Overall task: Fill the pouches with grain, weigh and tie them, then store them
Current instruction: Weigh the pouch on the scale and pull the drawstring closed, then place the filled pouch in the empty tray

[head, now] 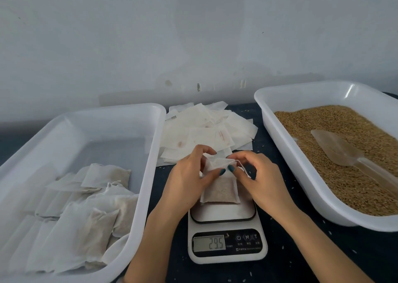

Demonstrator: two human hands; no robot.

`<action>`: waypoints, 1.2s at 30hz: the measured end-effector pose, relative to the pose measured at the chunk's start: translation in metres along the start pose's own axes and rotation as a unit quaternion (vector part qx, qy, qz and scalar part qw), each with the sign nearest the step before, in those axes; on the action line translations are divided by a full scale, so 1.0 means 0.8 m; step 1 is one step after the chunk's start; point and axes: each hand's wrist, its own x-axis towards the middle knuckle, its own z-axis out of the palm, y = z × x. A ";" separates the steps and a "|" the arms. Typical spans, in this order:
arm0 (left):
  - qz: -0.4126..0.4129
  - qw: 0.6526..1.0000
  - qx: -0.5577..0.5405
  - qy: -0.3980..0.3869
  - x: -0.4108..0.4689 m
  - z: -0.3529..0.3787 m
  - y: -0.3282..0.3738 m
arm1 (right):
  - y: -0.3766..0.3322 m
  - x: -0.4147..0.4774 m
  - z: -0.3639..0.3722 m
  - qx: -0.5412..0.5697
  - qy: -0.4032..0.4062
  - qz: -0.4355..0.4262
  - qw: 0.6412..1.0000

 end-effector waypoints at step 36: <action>-0.340 0.918 0.177 -0.103 0.007 -0.186 -0.108 | -0.201 0.103 0.174 -0.279 -0.294 -0.275 0.872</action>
